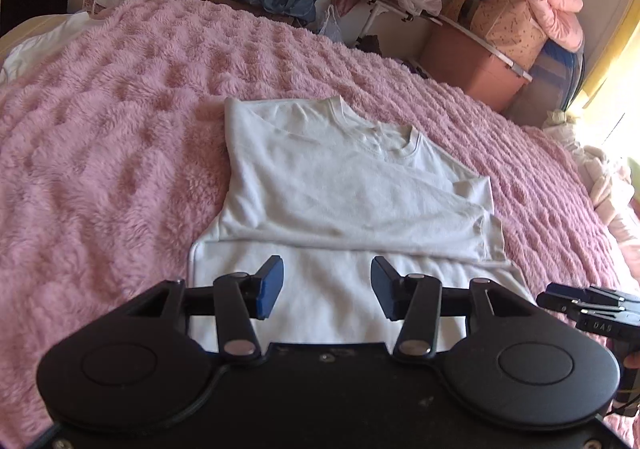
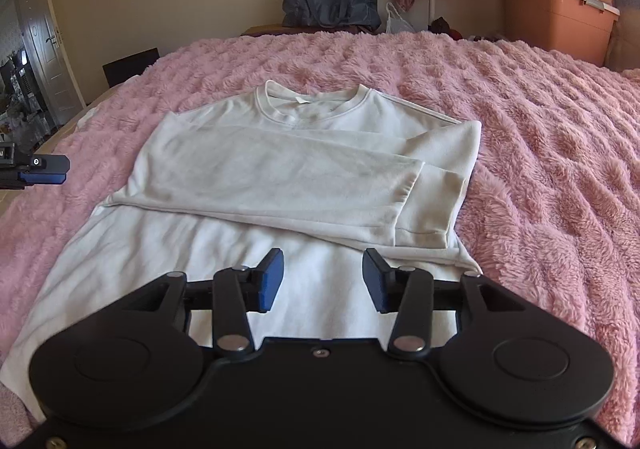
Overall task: Fold small clothes
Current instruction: 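Move both tools to the sweatshirt hem, open, ready to fold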
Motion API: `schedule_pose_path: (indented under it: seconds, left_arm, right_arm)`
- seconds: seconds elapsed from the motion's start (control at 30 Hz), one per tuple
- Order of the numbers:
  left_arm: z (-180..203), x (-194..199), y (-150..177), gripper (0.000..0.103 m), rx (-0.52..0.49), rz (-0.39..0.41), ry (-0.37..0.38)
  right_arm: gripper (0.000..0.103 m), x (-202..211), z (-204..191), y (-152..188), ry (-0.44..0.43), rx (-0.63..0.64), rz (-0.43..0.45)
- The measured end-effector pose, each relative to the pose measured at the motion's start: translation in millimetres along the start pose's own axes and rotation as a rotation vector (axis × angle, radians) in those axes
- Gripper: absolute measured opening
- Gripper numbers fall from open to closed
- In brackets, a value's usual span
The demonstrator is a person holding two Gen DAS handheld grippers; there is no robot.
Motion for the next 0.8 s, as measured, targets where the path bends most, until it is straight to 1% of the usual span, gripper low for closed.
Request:
schedule_pose_path:
  seconds: [0.1,0.13,0.2,0.23,0.3,0.33,0.4,0.47,0.57,0.7,0.8]
  left_arm:
    - [-3,28,32,0.051,-0.011,-0.083,-0.050]
    - [-10,39,48,0.051,0.004,-0.116,-0.068]
    - [-22,50,70,0.051,0.052,-0.184,-0.086]
    - [-31,55,83,0.051,0.094,-0.226,-0.097]
    - [-44,65,107,0.051,0.145,-0.286,-0.109]
    - [-48,69,117,0.051,0.155,-0.308,-0.118]
    - [-55,72,132,0.051,0.173,-0.348,-0.131]
    - [-60,72,146,0.051,0.207,-0.376,-0.117]
    - [-63,68,158,0.051,0.247,-0.406,-0.067]
    - [-66,62,168,0.051,0.255,-0.439,-0.082]
    - [-65,61,169,0.050,0.258,-0.447,-0.068]
  right_arm:
    - [0.046,30,-12,16,0.012,0.037,-0.048]
    - [0.046,42,-15,24,0.011,0.056,-0.063]
    - [0.046,60,-19,37,0.006,0.081,-0.081]
    - [0.047,71,-19,46,0.003,0.092,-0.100]
    - [0.049,85,-15,61,0.000,0.089,-0.127]
    - [0.051,92,-9,69,0.002,0.073,-0.150]
    - [0.053,101,1,81,-0.001,0.041,-0.185]
    - [0.053,109,11,94,0.015,0.029,-0.212]
    - [0.053,115,25,107,0.051,0.016,-0.240]
    - [0.053,118,36,121,0.065,-0.009,-0.280]
    - [0.053,115,41,130,0.059,-0.031,-0.332]
Point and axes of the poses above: each gripper's, at about its wrist camera, not at the fingertips, and x roughly against the way its jaws point, z to its right, y to its underside, the point moved 4 cm from there along -x, roughly the way its jaws point, and after that the axes turned 9 degrees about y, right-handed, at the moved point
